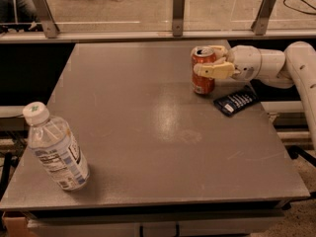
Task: Place coke can upright
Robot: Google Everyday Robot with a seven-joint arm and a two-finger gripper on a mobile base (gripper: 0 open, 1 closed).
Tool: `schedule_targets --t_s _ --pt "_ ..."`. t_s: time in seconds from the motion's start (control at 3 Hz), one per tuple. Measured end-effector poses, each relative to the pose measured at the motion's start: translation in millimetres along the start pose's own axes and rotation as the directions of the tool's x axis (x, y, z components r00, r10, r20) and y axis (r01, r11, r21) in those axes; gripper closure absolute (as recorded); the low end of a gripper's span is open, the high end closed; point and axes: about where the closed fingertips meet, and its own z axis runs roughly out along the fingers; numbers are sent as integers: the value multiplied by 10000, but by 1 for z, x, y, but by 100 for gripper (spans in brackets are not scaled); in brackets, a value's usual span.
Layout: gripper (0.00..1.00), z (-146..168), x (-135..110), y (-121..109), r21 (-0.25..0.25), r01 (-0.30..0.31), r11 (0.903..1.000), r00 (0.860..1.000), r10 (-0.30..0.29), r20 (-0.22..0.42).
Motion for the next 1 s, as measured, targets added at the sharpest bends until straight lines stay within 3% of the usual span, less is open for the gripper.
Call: schedule_targets --t_s 0.33,0.67,1.0 --pt "13 1 2 0 -7 125 9999 9999 -125 85" --pt "0 -1 2 -2 30 224 9997 9997 -224 32" --pt "0 -7 0 -3 150 288 9995 9996 -287 -47"
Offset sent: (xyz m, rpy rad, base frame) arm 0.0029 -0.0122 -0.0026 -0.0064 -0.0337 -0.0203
